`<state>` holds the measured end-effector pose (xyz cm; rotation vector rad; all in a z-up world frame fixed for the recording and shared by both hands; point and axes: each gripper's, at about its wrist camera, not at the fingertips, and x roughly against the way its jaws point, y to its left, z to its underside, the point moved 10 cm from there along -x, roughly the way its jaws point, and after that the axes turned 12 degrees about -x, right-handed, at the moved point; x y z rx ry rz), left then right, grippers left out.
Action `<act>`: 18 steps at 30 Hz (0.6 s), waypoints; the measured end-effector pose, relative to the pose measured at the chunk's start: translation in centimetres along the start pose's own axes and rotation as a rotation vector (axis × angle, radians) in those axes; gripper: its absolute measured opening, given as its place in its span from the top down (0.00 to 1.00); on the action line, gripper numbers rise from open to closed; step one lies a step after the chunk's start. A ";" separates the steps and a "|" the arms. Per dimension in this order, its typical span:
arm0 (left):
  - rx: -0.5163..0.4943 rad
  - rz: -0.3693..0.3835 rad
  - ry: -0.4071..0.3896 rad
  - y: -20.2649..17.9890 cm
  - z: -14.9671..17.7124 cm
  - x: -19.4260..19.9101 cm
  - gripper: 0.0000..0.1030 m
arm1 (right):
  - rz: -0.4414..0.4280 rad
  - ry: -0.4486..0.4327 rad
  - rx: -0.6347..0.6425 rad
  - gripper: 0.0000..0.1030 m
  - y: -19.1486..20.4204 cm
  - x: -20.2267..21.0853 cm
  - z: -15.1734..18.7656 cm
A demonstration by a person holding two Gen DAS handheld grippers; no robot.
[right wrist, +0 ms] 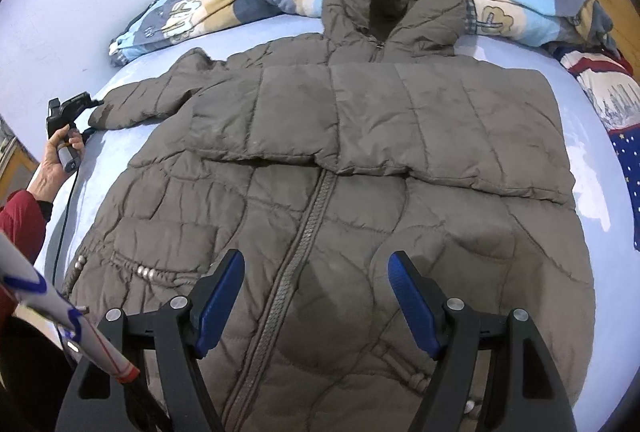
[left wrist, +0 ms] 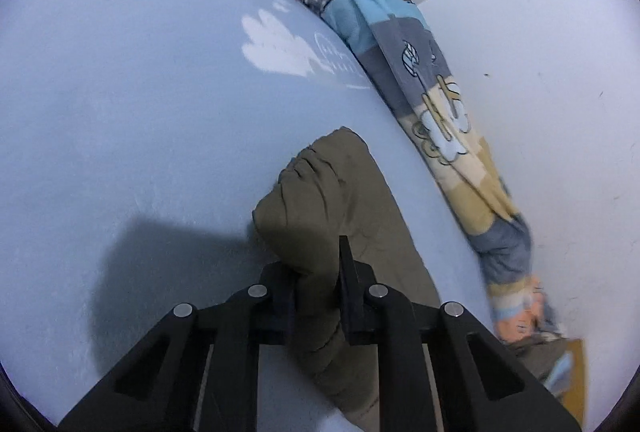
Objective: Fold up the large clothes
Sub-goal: 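Grasp the other sleeve cuff with the left gripper and lift it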
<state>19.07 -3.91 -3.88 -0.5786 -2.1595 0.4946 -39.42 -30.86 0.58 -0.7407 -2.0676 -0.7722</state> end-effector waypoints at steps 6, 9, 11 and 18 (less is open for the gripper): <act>-0.142 -0.004 -0.065 -4.6 -1.9 3.9 0.85 | 0.025 -0.060 -0.100 0.24 -2.3 1.2 -1.6; -0.217 0.029 -0.104 -8.8 -2.8 7.1 0.85 | 0.050 -0.113 -0.147 0.24 -3.7 2.6 -2.9; -0.268 0.069 -0.131 -12.6 -3.1 10.0 0.85 | 0.089 -0.154 -0.183 0.24 -5.2 3.6 -3.8; -0.466 0.196 -0.198 -27.0 -1.0 18.8 0.85 | 0.251 -0.261 -0.305 0.24 -11.3 6.9 -6.2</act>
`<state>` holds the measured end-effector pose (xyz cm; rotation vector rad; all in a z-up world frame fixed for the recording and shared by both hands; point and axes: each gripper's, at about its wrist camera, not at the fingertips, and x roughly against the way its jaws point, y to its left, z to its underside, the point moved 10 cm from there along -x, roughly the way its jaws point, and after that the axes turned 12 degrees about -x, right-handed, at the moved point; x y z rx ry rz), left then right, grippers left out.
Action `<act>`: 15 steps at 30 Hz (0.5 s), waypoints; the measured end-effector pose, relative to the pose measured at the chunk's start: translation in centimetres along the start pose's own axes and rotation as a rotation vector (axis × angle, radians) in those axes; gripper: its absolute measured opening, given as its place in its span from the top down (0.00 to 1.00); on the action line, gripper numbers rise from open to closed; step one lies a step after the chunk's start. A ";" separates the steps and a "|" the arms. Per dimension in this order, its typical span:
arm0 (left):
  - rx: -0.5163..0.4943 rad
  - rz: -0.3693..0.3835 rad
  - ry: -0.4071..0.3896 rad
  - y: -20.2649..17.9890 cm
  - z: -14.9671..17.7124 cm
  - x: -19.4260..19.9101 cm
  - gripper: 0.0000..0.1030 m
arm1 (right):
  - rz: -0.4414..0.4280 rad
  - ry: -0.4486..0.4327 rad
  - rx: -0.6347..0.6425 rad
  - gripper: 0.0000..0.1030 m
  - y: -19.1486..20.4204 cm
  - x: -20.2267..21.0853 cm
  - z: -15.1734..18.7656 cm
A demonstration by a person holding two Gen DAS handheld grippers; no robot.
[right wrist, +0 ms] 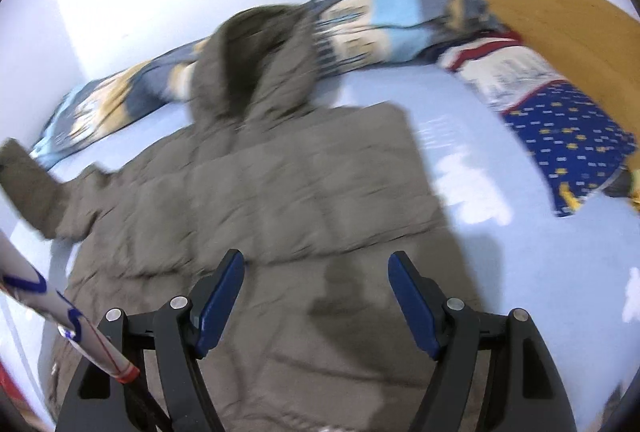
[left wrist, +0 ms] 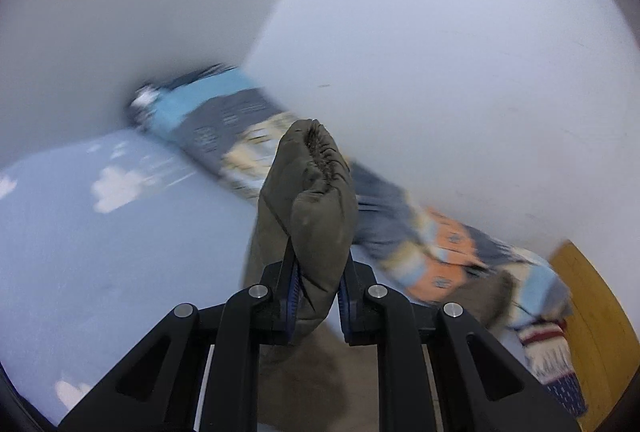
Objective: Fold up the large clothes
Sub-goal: 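Grasp the other sleeve cuff with the left gripper and lift it, then fold the held sleeve across the jacket body over the first sleeve, release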
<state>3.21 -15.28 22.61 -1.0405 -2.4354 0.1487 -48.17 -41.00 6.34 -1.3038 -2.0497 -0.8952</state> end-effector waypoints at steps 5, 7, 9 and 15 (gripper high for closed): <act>-0.149 0.099 0.000 -11.4 -2.2 2.4 0.85 | 0.009 -0.040 -0.091 0.24 -2.7 0.8 -2.4; -0.192 0.148 0.000 -16.0 -2.2 3.4 0.85 | 0.004 -0.063 -0.111 0.24 -3.5 1.5 -3.2; -0.225 0.186 0.009 -20.0 -1.7 3.9 0.85 | 0.004 -0.090 -0.122 0.24 -4.1 2.3 -3.9; -0.322 0.310 0.082 -31.1 3.5 3.9 0.85 | -0.005 -0.142 -0.178 0.23 -6.2 4.2 -5.4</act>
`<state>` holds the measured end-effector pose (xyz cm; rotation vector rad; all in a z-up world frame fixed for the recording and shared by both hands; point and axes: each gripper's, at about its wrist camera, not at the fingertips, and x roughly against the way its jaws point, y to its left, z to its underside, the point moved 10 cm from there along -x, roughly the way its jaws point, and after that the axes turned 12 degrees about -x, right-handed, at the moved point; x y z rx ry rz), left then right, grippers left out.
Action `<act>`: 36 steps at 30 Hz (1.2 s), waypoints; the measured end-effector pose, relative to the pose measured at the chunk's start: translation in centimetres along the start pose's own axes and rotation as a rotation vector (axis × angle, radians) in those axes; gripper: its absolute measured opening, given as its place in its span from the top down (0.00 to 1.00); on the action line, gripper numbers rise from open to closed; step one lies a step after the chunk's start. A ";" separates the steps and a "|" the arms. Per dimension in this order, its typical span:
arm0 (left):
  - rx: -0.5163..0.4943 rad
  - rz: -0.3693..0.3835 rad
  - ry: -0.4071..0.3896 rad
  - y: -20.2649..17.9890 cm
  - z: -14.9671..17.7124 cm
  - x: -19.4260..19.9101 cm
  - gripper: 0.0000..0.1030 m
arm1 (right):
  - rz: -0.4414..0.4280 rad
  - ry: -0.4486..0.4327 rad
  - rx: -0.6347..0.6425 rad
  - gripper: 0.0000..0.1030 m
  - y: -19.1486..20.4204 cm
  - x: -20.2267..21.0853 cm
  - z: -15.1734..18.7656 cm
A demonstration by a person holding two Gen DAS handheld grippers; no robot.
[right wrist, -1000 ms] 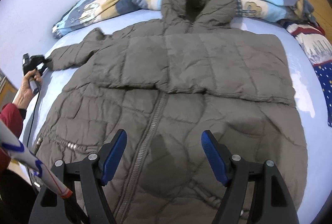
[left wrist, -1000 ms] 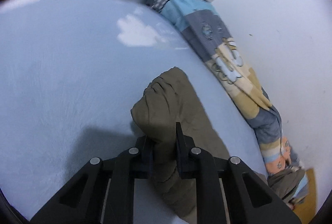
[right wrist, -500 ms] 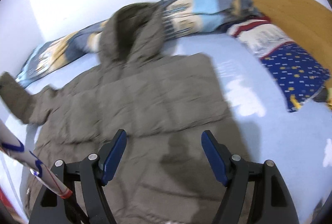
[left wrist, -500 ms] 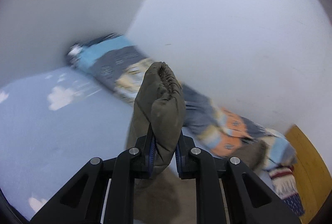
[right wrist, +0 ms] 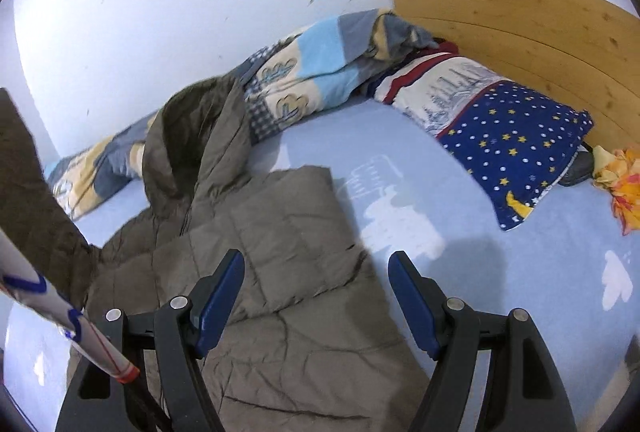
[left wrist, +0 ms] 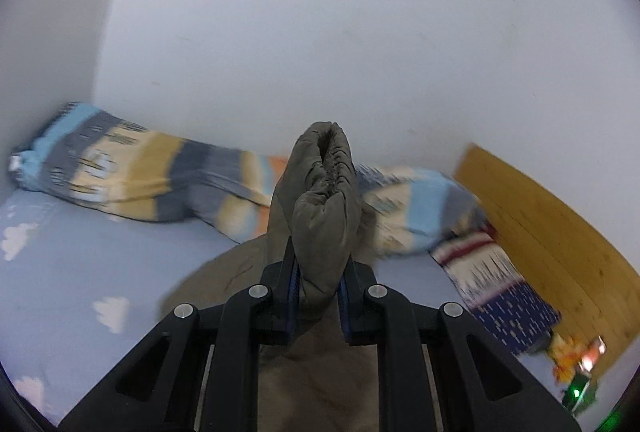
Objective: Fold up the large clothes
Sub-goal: 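Fold the held sleeve across the jacket body over the first sleeve, release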
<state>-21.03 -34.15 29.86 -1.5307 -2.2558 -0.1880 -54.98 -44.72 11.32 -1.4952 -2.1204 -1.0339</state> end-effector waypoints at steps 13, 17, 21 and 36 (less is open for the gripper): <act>-0.170 0.136 0.332 -14.7 17.3 -12.4 0.85 | 0.004 -0.013 -0.109 0.23 -3.4 0.6 -2.0; -0.233 0.134 0.467 -15.9 24.0 -14.8 0.76 | 0.008 -0.002 -0.116 0.23 -3.4 0.2 -1.9; -0.341 0.173 0.503 -16.6 26.4 -13.3 0.55 | 0.011 -0.007 -0.096 0.23 -2.7 -0.4 -2.0; -0.231 -0.249 0.384 6.2 23.0 -10.5 0.37 | -0.067 0.132 0.261 0.43 8.5 -7.5 5.1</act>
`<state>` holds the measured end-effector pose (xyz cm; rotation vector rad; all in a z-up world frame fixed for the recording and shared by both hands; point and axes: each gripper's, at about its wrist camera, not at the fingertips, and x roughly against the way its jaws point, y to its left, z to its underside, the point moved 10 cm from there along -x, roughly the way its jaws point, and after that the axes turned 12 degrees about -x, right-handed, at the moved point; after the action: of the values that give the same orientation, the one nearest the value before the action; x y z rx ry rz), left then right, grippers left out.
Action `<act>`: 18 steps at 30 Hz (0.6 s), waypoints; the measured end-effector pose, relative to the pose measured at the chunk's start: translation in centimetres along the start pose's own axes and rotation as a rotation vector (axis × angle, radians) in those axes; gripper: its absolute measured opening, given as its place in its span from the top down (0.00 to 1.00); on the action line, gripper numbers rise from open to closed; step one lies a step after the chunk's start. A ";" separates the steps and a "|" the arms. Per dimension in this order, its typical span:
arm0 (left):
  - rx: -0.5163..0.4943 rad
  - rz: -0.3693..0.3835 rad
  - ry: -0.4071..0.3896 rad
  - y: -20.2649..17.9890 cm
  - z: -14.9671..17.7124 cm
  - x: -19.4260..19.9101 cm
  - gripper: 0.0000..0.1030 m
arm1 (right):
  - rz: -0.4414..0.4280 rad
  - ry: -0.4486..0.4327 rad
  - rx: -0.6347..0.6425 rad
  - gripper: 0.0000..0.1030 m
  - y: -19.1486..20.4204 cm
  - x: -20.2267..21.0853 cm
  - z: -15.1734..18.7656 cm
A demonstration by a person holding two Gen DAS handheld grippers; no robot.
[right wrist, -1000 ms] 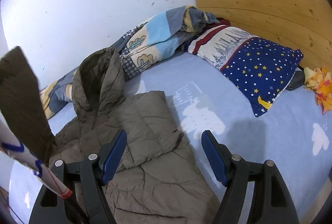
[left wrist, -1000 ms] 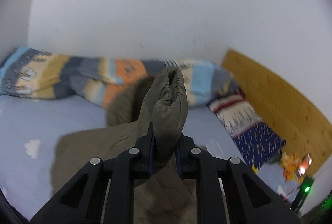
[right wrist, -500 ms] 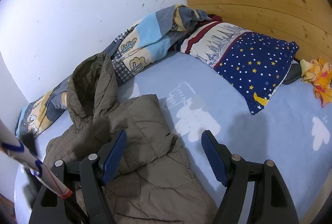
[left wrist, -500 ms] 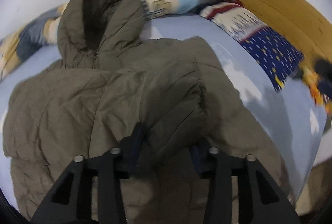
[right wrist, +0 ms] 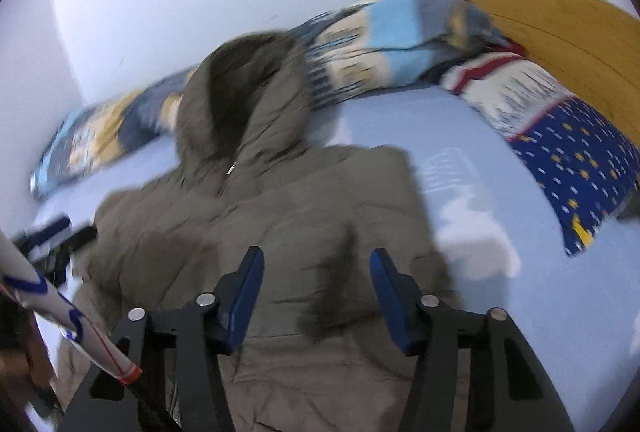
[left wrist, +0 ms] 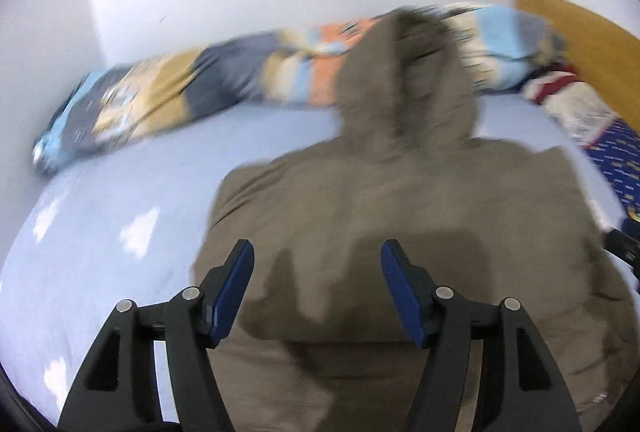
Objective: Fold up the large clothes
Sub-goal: 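Fold the held sleeve across the jacket body over the first sleeve, release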
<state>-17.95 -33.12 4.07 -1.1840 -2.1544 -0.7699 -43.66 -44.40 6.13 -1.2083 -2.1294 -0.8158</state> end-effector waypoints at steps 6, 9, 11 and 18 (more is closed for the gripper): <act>0.092 0.053 0.079 0.4 2.7 -3.3 0.37 | 0.083 0.060 0.147 0.46 1.2 -3.8 3.3; 0.095 0.054 0.104 0.1 3.3 -3.7 0.36 | 0.127 0.074 0.189 0.46 1.1 -5.3 4.8; 0.096 0.055 0.115 0.3 3.4 -4.1 0.36 | 0.141 0.075 0.199 0.46 1.0 -5.7 5.1; 0.083 0.038 0.123 0.0 3.7 -4.5 0.36 | 0.164 0.063 0.229 0.46 1.1 -6.2 5.2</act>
<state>-16.60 -32.97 -1.55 -1.1027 -2.0378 -0.7110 -40.80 -43.54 -1.49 -1.2001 -1.9801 -0.5158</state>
